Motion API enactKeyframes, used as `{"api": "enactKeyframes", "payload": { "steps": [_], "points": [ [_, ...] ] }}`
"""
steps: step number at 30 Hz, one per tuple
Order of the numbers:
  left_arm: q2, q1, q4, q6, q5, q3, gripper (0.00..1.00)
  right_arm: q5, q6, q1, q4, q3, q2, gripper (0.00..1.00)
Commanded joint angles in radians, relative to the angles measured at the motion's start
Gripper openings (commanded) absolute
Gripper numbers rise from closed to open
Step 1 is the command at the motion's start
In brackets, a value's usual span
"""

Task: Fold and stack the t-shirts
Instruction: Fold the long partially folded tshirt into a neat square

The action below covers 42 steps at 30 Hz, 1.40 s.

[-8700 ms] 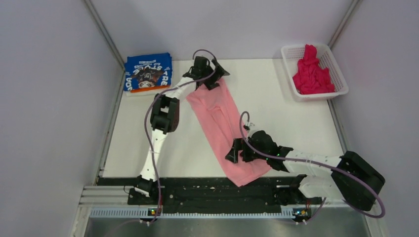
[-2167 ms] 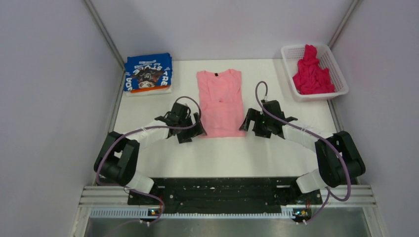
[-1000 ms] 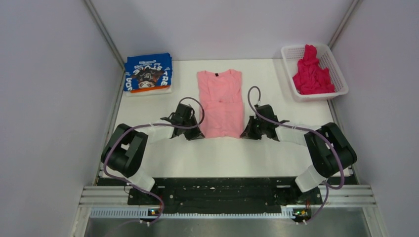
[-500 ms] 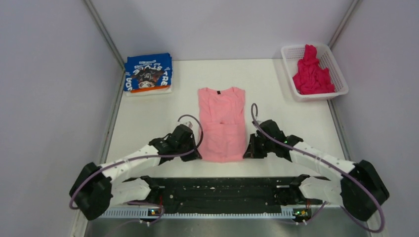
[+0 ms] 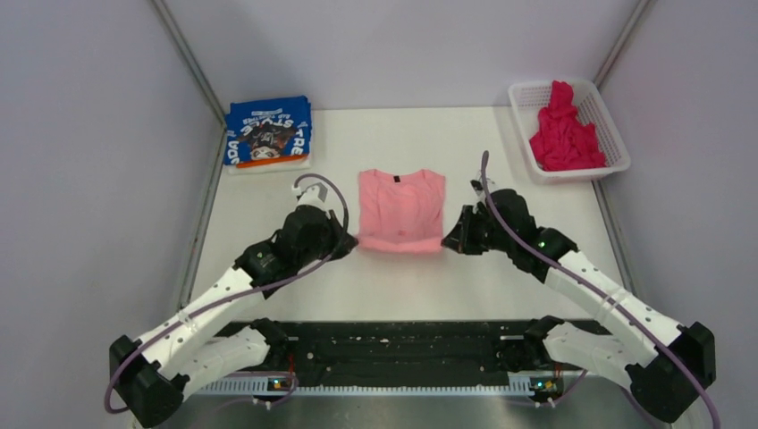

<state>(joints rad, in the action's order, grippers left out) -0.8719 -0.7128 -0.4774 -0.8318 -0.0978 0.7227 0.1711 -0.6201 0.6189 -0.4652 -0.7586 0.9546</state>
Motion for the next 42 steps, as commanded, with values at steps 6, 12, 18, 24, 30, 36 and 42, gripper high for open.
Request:
{"api": "enactKeyframes", "payload": {
  "steps": [6,12,18,24,30,36,42],
  "points": [
    [-0.317,0.207,0.140,0.156,0.026,0.265,0.00,-0.044,0.075,-0.169,0.127,-0.202,0.211,0.00],
    [-0.534,0.288,0.154,0.214,0.047,0.444,0.00,-0.019,0.109,-0.231,0.165,-0.342,0.405,0.00],
    [-0.709,0.360,0.155,0.248,0.093,0.583,0.00,-0.059,0.135,-0.271,0.175,-0.453,0.542,0.00],
    [-0.869,0.401,0.149,0.276,0.178,0.709,0.00,-0.061,0.136,-0.309,0.209,-0.508,0.673,0.00],
    [-1.026,0.431,0.118,0.292,0.272,0.842,0.00,-0.096,0.131,-0.342,0.243,-0.545,0.767,0.00],
    [-1.156,0.449,0.067,0.299,0.311,0.960,0.00,-0.091,0.158,-0.370,0.255,-0.612,0.883,0.00],
    [-1.231,0.460,0.036,0.304,0.325,1.026,0.43,-0.048,0.173,-0.389,0.277,-0.691,0.986,0.15]
  ]
}}
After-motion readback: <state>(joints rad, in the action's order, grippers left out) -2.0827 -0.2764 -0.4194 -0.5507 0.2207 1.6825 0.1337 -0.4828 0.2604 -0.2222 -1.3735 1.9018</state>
